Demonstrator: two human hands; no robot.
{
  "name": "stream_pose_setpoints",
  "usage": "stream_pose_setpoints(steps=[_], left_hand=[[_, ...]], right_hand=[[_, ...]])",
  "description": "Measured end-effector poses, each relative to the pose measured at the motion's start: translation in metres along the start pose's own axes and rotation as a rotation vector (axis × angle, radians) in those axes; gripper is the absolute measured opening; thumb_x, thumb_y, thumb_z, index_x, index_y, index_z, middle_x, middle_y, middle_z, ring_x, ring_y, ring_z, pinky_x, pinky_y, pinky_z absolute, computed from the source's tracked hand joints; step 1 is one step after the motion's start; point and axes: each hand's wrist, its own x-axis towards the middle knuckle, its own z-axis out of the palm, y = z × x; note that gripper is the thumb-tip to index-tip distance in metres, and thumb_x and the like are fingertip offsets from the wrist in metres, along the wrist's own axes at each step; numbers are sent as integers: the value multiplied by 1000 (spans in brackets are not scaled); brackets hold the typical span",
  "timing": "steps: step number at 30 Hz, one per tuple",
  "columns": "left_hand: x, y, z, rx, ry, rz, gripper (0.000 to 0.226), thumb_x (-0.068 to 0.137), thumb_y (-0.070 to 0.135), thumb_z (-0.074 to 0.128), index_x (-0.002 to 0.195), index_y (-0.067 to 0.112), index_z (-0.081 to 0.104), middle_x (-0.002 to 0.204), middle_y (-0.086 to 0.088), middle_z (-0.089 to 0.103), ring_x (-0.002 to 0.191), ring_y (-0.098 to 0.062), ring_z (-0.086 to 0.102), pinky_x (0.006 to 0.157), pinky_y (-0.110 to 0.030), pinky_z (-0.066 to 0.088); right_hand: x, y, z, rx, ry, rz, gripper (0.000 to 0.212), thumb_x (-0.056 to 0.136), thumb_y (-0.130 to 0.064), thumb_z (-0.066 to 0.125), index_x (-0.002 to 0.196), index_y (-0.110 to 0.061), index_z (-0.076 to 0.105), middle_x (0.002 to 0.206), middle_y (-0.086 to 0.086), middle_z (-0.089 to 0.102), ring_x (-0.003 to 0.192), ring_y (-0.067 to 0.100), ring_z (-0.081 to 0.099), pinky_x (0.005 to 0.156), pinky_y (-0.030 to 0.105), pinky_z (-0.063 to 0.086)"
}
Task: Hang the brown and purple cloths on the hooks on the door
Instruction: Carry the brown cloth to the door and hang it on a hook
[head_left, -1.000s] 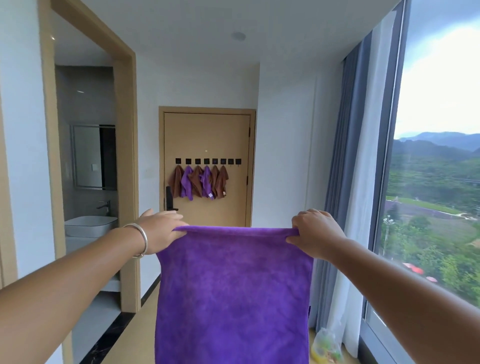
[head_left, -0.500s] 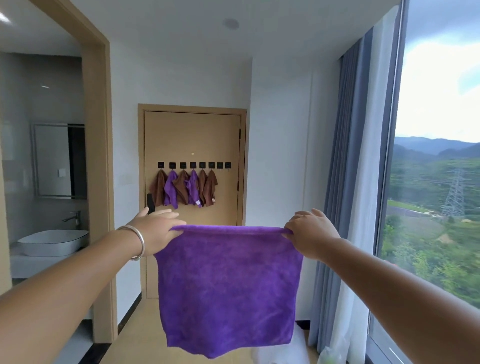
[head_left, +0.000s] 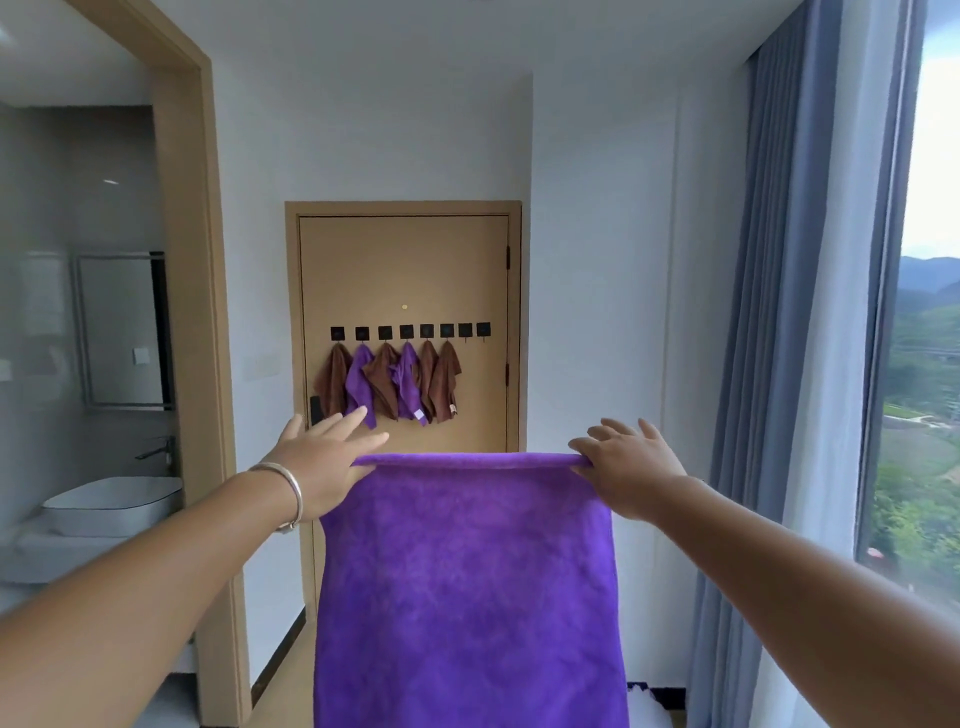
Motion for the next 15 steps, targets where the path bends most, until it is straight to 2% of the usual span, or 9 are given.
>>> stream_pose_setpoints(steps=[8, 15], left_hand=[[120, -13, 22, 58, -2, -64, 46, 102, 43, 21, 148, 43, 21, 161, 5, 4, 147, -12, 4, 115, -50, 5], [187, -28, 71, 43, -98, -66, 46, 102, 42, 19, 149, 43, 18, 161, 7, 3, 147, -12, 3, 116, -51, -1]], right_hand=[[139, 32, 42, 36, 92, -29, 44, 101, -48, 26, 137, -32, 45, 147, -3, 39, 145, 19, 18, 117, 51, 12], [211, 34, 96, 61, 51, -52, 44, 101, -49, 27, 138, -34, 45, 152, -3, 35, 147, 19, 16, 118, 51, 9]])
